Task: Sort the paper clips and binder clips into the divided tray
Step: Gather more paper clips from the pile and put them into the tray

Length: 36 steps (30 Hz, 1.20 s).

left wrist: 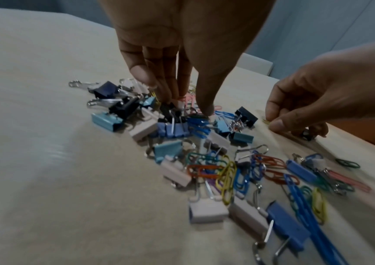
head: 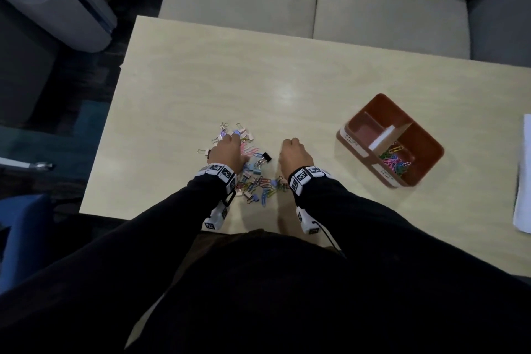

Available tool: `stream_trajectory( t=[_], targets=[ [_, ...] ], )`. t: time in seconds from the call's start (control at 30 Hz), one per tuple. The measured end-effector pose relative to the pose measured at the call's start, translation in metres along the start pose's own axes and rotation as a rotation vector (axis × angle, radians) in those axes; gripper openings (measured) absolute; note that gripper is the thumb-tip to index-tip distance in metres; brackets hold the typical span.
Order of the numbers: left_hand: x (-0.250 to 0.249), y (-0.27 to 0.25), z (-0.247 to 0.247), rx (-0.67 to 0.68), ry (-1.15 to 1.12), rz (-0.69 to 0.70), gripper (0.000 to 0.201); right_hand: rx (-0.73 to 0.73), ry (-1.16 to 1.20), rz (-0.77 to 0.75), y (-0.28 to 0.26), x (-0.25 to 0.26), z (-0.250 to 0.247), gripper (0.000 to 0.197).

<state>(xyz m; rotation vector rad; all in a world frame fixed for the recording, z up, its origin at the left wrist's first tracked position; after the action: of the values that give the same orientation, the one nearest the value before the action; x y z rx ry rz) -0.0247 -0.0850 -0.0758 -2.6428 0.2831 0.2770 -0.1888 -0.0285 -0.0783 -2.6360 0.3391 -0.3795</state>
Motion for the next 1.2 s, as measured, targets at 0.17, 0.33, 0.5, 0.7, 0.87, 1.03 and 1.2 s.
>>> stream_trajectory(
  t=[0.17, 0.33, 0.5, 0.7, 0.87, 1.03, 1.2],
  targets=[
    [-0.006, 0.002, 0.004, -0.004, -0.031, 0.005, 0.036, 0.044, -0.014, -0.056, 0.003, 0.001, 0.007, 0.029],
    [-0.01, 0.006, 0.008, 0.027, -0.055, 0.071, 0.023, -0.004, 0.115, -0.074, 0.006, 0.002, -0.005, 0.027],
    [0.001, 0.003, -0.003, -0.008, -0.225, 0.063, 0.021, 0.02, 0.321, -0.129, 0.011, 0.018, -0.017, 0.042],
    [0.02, -0.009, -0.032, -0.077, -0.504, -0.006, 0.01, 0.001, 0.171, -0.27, 0.025, 0.054, -0.012, 0.024],
    [0.023, -0.017, -0.036, -0.051, -0.761, -0.016, 0.022, 0.046, 0.045, -0.39, 0.03, 0.083, -0.006, 0.021],
    [0.034, -0.014, -0.013, 0.061, -0.863, -0.08, 0.024, 0.088, -0.135, -0.446, 0.027, 0.088, 0.005, 0.023],
    [0.038, -0.017, -0.009, 0.077, -0.971, -0.174, 0.027, 0.11, -0.191, -0.44, 0.024, 0.084, 0.005, 0.031]
  ],
)
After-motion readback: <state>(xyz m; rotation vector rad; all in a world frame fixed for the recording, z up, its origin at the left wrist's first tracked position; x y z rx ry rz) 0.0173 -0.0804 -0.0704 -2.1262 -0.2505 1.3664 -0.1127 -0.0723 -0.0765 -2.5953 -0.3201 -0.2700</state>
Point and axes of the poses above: each hand's wrist, its own y-axis towards the middle knuckle, its own z-axis out of the palm, x = y × z, the point moved 10 cm from there along y, towards the middle knuckle, and after that the axes turned 2 degrees about -x, right-handed, at the moved point
